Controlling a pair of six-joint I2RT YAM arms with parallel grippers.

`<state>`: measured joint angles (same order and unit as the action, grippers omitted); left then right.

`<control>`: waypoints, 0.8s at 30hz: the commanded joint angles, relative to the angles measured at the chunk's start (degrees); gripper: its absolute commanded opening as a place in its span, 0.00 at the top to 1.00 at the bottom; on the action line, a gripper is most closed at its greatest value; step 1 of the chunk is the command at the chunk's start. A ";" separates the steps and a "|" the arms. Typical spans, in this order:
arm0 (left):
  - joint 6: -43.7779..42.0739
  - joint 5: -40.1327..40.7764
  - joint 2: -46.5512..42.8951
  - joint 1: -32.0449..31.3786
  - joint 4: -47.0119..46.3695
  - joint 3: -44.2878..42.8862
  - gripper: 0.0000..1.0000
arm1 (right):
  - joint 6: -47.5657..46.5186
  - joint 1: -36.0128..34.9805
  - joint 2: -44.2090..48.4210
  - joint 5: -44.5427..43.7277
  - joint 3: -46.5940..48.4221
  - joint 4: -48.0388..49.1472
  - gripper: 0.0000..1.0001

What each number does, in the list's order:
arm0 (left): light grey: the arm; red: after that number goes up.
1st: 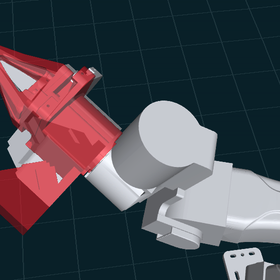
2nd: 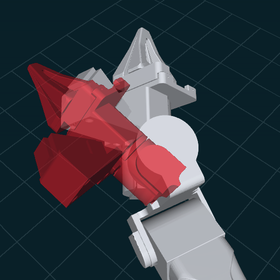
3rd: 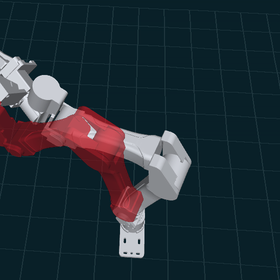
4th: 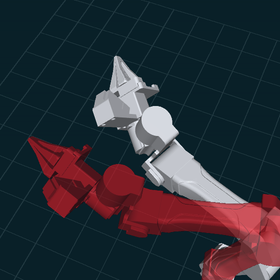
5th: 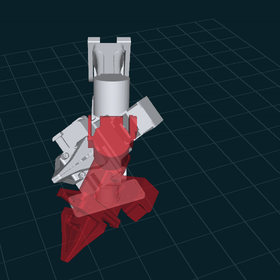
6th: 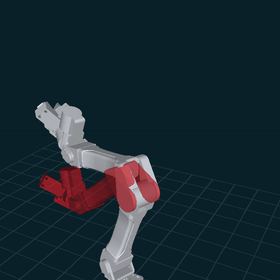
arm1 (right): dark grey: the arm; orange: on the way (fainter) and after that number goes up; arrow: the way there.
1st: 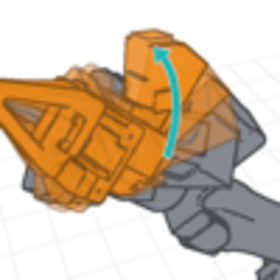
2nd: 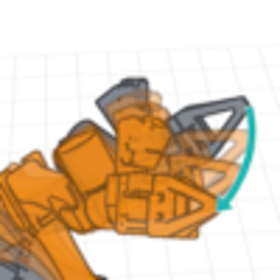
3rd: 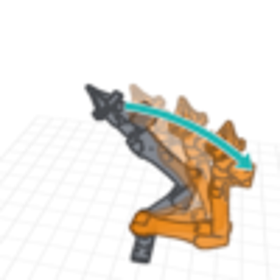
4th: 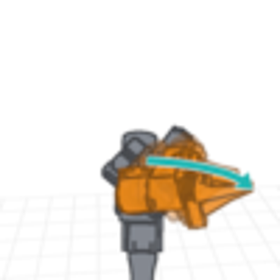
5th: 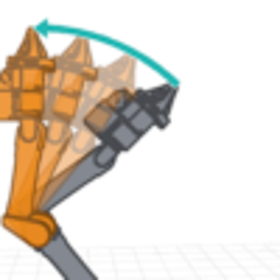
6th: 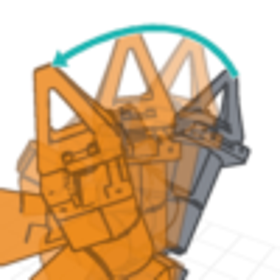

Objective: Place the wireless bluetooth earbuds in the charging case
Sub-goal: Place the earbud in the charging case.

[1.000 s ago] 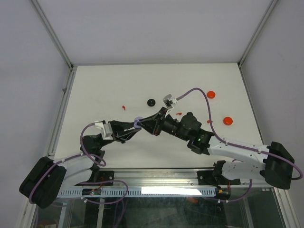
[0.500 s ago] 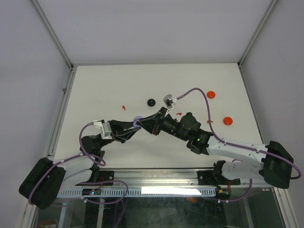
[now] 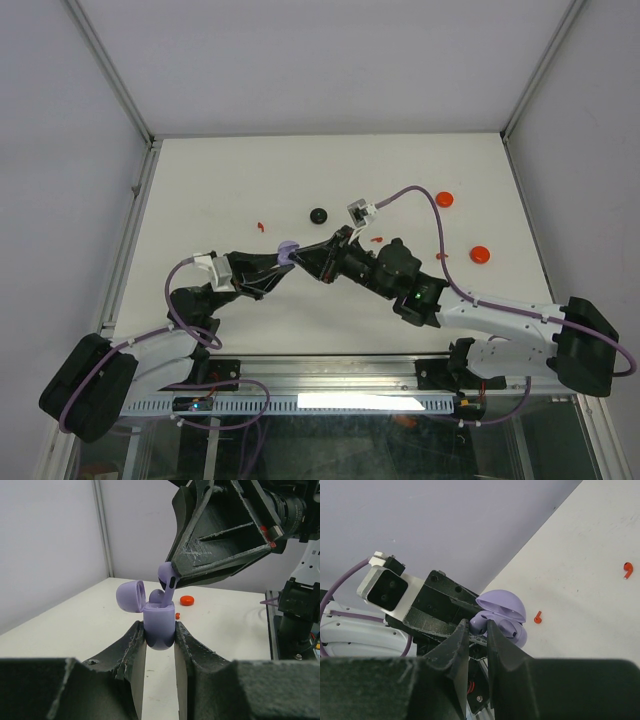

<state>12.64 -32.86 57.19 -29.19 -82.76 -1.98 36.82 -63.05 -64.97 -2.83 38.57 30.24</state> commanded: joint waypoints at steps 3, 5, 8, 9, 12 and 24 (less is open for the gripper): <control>0.16 3.51 -0.53 -0.08 -11.72 0.40 0.86 | 0.91 -0.87 -0.03 -4.10 2.92 -8.12 0.88; -0.11 3.51 -0.37 -0.08 -11.72 0.42 0.86 | 1.86 -0.98 -0.58 -6.04 3.97 -10.20 0.87; -0.75 3.76 -0.17 -0.08 -11.72 0.57 0.86 | 3.13 -1.36 -1.25 -7.72 5.35 -13.02 0.87; -1.04 3.85 -0.08 -0.06 -11.64 0.64 0.86 | 3.43 -1.52 -1.48 -8.20 5.64 -13.78 0.87; -1.72 3.78 0.11 -0.06 -11.68 0.75 0.86 | 4.21 -1.85 -1.95 -9.24 6.36 -15.86 0.87; -3.23 6.86 0.57 -0.05 -11.28 0.97 0.86 | 7.19 -3.07 -3.44 -12.10 8.35 -20.32 0.83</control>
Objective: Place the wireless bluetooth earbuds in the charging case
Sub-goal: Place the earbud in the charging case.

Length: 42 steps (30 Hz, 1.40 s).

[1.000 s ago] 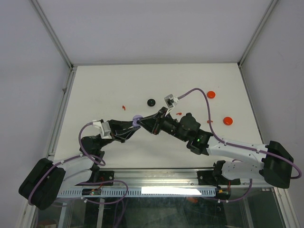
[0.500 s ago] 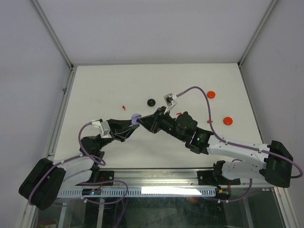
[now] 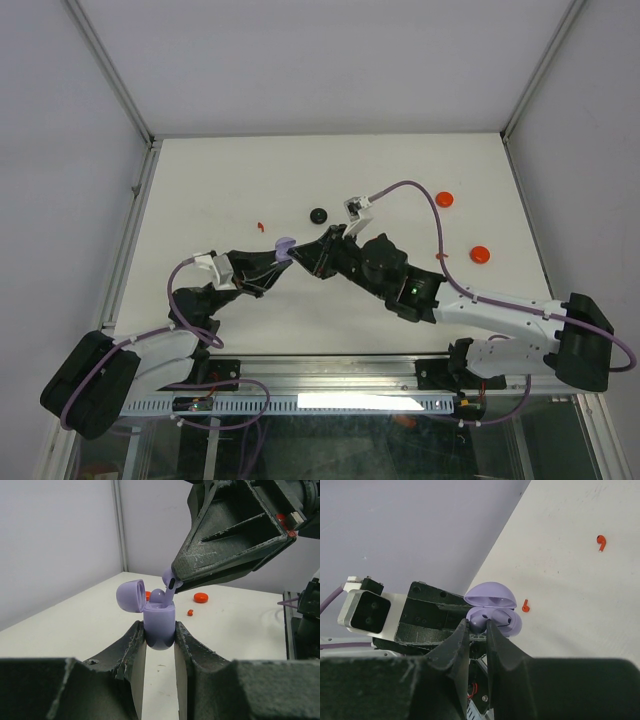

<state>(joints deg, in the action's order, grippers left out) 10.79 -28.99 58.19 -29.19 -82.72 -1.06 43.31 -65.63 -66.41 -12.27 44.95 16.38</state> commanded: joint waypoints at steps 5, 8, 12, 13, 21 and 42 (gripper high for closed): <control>-1.60 3.01 -0.69 -0.08 -11.28 0.14 0.86 | 2.80 -0.94 -3.12 -3.50 2.58 -8.12 0.82; -1.73 3.36 -0.67 -0.07 -11.08 0.26 0.86 | 2.83 -1.34 -3.37 -3.67 2.92 -8.54 0.80; -2.16 4.05 -0.38 -0.08 -10.97 0.56 0.86 | 2.92 -1.85 -3.33 -4.07 3.15 -8.74 0.75; -2.30 4.31 -0.30 -0.08 -10.96 0.61 0.86 | 2.88 -1.94 -3.29 -4.03 3.14 -8.67 0.74; -2.55 5.54 0.37 -0.08 -9.62 0.86 0.86 | -1.95 -2.40 -2.03 -1.01 2.23 -4.12 0.64; 3.07 -0.85 0.60 -0.08 -8.21 -0.61 0.87 | -16.19 2.86 3.18 13.13 4.31 -6.51 0.44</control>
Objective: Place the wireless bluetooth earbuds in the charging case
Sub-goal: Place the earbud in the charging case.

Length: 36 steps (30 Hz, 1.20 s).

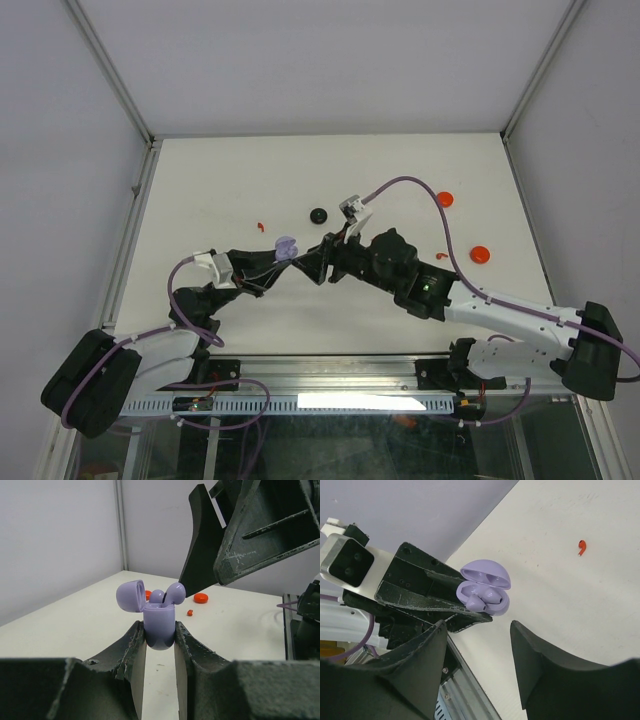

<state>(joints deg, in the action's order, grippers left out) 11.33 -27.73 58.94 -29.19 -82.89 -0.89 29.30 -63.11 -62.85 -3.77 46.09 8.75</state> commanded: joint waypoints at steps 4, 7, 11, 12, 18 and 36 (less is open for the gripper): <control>3.31 -3.43 0.10 -0.07 -7.86 -1.20 0.87 | -2.39 0.40 -0.73 5.66 3.22 2.10 0.44; 3.42 -3.63 0.29 -0.07 -7.59 -1.33 0.87 | -2.45 0.53 -0.81 6.73 3.20 3.04 0.45; 3.71 -3.65 0.69 -0.07 -7.46 -1.50 0.87 | -2.49 0.53 -1.02 7.82 3.30 3.60 0.47; 3.78 -3.71 0.80 -0.07 -7.46 -1.57 0.87 | -2.51 0.53 -1.18 8.12 3.26 3.86 0.47; 4.44 -4.61 1.44 -0.08 -7.46 -2.04 0.87 | -2.32 0.53 -1.83 9.35 3.52 5.02 0.48; 4.77 -4.95 3.35 -0.12 -7.37 -2.23 0.87 | -1.93 0.29 -5.47 15.11 6.48 6.19 0.49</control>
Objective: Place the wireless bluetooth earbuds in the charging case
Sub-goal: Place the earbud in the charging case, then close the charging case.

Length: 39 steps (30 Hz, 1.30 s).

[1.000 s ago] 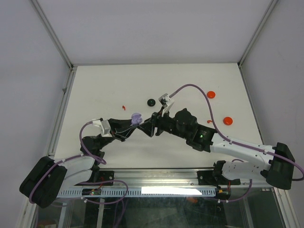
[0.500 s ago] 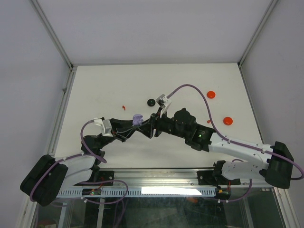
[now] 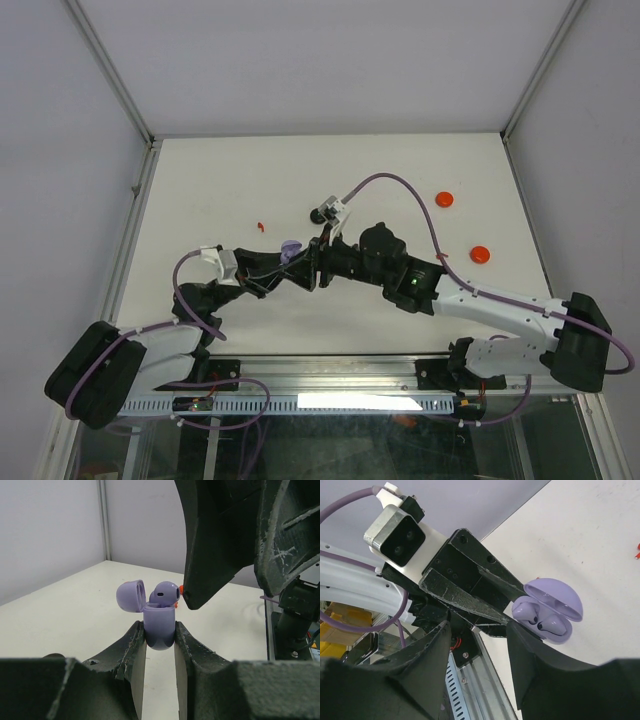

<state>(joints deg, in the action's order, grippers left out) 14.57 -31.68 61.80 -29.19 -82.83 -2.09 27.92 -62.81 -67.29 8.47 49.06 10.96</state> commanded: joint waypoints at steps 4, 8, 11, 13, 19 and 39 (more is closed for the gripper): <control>1.53 -1.44 1.01 -0.17 -7.44 -1.14 0.87 | -0.53 -0.26 -2.14 2.87 4.36 4.27 0.49; 1.23 -1.21 1.13 -0.17 -6.94 -0.86 0.87 | -2.19 -0.03 -1.73 1.97 5.73 1.08 0.49; 1.28 -0.98 1.13 -0.17 -5.88 -0.70 0.87 | -4.72 0.94 -0.63 1.73 7.17 -3.84 0.46; 1.44 -1.41 1.38 -0.16 -5.31 -0.52 0.87 | -6.28 2.26 0.27 2.37 7.81 -7.28 0.45; 3.08 -5.55 2.85 -0.16 -6.69 -0.60 0.87 | -9.09 6.31 1.72 6.67 8.09 -10.89 0.41; 6.68 -7.81 5.07 -0.51 -8.49 -2.94 0.87 | -9.67 10.25 -4.26 23.36 7.55 -7.53 0.30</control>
<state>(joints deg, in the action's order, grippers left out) 19.46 -41.58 65.84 -29.28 -82.83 -3.88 19.14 -52.69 -73.03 26.98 54.35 0.43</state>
